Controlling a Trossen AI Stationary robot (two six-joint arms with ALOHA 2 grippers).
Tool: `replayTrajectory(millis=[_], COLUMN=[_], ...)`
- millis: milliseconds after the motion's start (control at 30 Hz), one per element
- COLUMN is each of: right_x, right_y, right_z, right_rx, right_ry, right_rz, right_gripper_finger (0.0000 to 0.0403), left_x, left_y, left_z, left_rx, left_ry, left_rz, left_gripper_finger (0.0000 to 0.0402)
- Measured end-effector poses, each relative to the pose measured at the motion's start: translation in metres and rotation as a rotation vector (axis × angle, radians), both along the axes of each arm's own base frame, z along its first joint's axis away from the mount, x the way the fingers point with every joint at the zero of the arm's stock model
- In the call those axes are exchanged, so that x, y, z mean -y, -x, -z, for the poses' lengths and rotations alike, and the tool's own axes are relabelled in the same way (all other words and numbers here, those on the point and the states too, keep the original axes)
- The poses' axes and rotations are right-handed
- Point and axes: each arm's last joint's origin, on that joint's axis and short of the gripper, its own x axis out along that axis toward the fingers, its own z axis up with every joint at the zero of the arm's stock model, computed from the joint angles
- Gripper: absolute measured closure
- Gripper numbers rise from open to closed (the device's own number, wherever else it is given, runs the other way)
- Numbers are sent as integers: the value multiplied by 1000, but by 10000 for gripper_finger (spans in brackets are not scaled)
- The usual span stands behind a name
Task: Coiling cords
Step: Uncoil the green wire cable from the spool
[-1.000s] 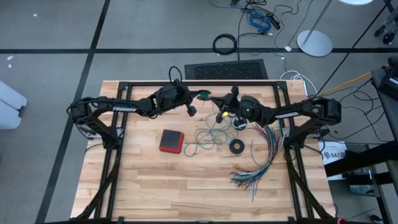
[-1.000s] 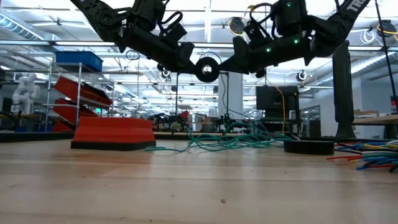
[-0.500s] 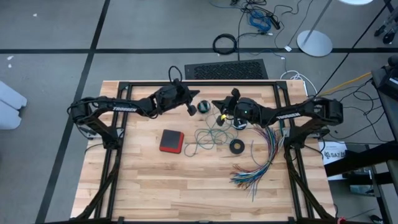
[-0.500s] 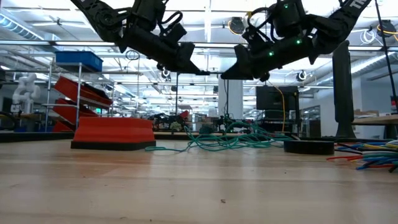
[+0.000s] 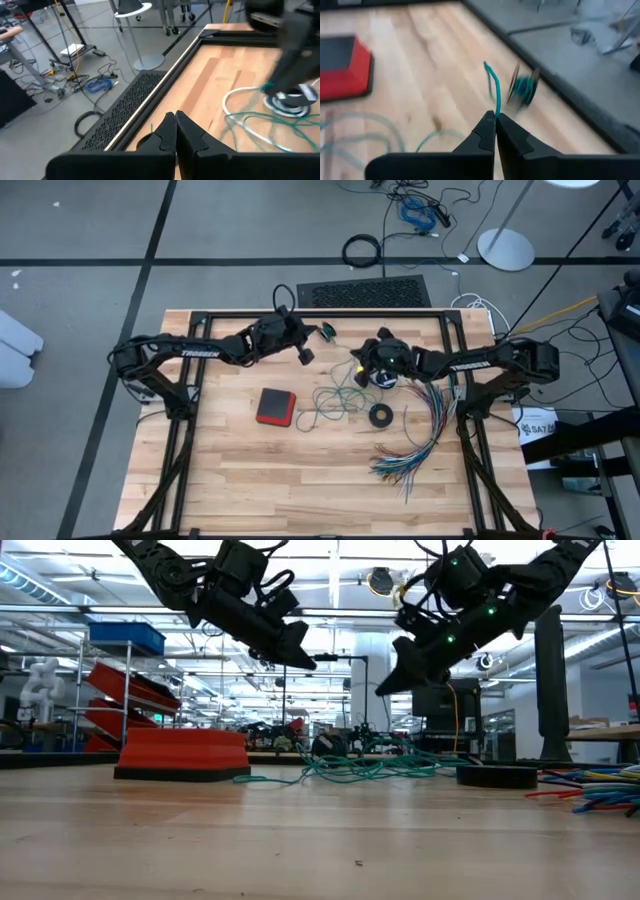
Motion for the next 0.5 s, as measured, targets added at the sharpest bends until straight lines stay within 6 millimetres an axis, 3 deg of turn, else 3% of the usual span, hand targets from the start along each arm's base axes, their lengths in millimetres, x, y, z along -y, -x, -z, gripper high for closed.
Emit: replayTrajectory(millis=[133, 500], right_x=[0, -3], right_y=[3, 4], right_z=[5, 8], right_rx=[-50, -64], right_ry=[-35, -90], right_rz=[15, -16], right_gripper_finger=[403, 403], left_x=[-9, -31], left_y=[0, -11], left_z=[12, 73], left_rx=[-40, -106], left_ry=[23, 158], left_rz=[-19, -54], left_gripper_finger=[401, 391])
